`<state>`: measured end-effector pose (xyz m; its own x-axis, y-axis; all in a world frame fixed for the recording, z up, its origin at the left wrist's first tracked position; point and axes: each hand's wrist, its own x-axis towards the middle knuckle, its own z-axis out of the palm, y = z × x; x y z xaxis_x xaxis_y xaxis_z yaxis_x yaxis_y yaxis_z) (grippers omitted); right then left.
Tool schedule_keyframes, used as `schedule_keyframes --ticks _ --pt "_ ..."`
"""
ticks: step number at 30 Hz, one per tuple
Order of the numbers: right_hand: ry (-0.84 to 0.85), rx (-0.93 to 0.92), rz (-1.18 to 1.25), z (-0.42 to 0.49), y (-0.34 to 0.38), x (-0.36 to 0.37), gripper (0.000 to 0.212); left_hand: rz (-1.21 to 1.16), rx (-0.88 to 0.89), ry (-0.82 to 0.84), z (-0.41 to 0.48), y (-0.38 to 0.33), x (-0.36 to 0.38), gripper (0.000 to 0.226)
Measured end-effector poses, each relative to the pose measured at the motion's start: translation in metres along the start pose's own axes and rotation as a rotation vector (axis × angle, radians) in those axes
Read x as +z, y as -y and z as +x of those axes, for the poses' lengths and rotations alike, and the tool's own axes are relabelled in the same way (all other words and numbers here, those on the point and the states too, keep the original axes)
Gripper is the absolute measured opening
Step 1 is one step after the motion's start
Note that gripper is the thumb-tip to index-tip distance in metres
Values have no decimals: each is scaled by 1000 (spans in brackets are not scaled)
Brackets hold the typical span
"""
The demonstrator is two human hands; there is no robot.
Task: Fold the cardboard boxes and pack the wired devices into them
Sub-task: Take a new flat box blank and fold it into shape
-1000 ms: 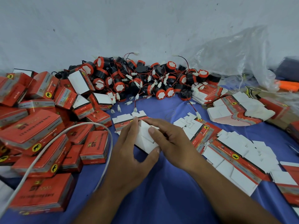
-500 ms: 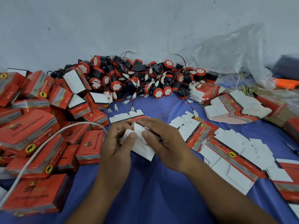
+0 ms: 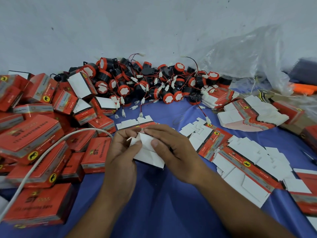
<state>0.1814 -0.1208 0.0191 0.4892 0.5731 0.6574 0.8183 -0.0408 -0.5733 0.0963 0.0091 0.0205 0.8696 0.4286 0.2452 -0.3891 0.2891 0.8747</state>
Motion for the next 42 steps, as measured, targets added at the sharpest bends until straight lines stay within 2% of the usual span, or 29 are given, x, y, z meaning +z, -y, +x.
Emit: schedule_keyframes --ticks 3,9,16,18,20,22,23,26,31,34,37,42 --pt "-4 15 -7 0 1 2 30 -14 -42 46 -1 -3 -1 43" --pt "43 79 37 1 2 -3 32 -63 -174 178 -1 -7 -6 54" --pt "35 302 229 -1 10 -4 41 92 -133 219 7 -12 -14 31" --pt "-37 337 248 -1 11 -2 44 87 -118 203 7 -11 -15 31" --pt "-178 384 194 1 10 -1 48 63 -85 167 6 -8 -14 29" --pt "-302 430 125 3 9 -1 44 40 -56 91 5 -6 -11 25" --pt "-309 446 147 3 10 -1 41 20 -44 42 5 -5 -9 24" --pt "-225 448 332 2 10 4 28 -13 1 -44 5 -4 -7 30" --pt "-190 425 433 2 9 4 16 -58 7 13 5 -7 -8 27" --pt "-188 415 468 2 12 5 11 66 31 -15 4 -5 -8 36" --pt "-180 425 486 1 15 7 11 296 122 -59 2 -2 -8 22" --pt "-186 435 495 1 19 9 11 319 203 -89 2 4 -10 12"
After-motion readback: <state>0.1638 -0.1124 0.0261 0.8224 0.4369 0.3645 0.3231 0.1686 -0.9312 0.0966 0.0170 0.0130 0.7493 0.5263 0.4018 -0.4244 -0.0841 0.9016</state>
